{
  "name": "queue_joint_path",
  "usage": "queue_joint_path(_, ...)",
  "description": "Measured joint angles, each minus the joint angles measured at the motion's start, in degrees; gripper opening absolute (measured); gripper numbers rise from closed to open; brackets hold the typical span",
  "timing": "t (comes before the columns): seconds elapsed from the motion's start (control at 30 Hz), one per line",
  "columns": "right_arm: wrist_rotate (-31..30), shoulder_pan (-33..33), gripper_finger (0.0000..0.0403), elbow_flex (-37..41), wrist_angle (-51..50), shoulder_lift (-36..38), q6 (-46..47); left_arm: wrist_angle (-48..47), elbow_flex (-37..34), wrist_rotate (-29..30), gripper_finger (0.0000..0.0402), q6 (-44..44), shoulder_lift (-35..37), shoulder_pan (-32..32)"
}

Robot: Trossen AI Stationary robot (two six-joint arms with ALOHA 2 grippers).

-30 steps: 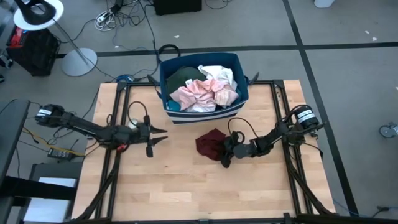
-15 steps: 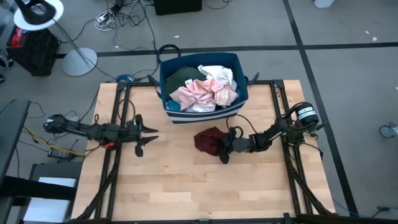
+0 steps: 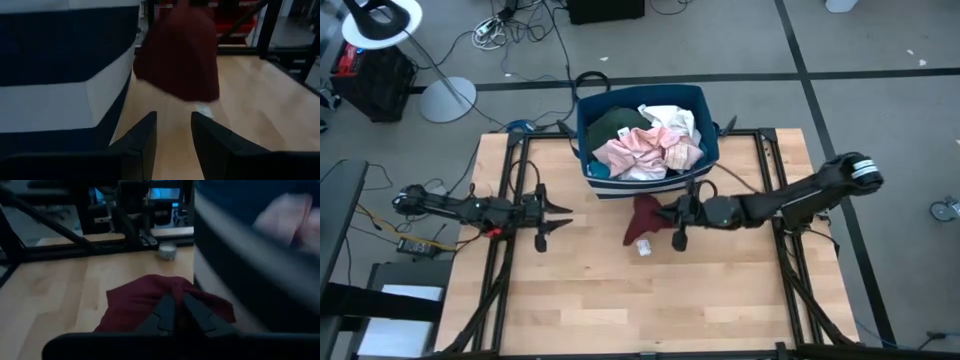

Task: Sort clothes
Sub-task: Put the red underwear into the blue laundry bin

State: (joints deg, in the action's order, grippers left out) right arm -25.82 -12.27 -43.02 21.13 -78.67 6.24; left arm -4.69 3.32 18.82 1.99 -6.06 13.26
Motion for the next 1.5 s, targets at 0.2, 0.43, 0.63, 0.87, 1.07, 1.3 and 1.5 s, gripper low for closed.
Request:
queue_joint_path(0.2,-0.15,1.74,0.0010,-16.07,-17.27,2.34,-9.35,-1.23,1.07,0.01,0.0127,-0.09,4.98,0.00)
queue_joint_path(0.43,1.35,7.47,0.0010,-30.26,-23.35,1.94,-17.81,-0.24,0.10,0.18,0.0127,-0.33,6.09,0.00)
queue_joint_path(0.63,7.71,16.07,0.0010,-37.24,-23.56,1.96,-20.02,2.25,-0.83,-0.29,0.0127,-1.92,6.09,-0.01)
queue_joint_path(0.87,12.81,25.38,0.0013,-37.68,-26.96,1.92,-17.07,7.72,-2.85,-0.59,0.0127,-4.68,6.07,-0.02)
queue_joint_path(1.07,12.96,31.50,0.0035,-37.60,-33.69,-0.57,-8.40,7.52,-2.85,-0.78,0.0127,-4.76,6.07,-0.02)
queue_joint_path(1.3,17.40,34.93,0.0093,-37.57,-37.74,-3.79,-1.29,7.37,-2.85,-0.92,0.0127,-4.78,6.07,-0.02)
queue_joint_path(1.5,20.09,36.06,0.0155,-37.61,-38.21,-4.81,-0.57,7.30,-2.85,-0.95,0.0127,-4.78,6.07,-0.02)
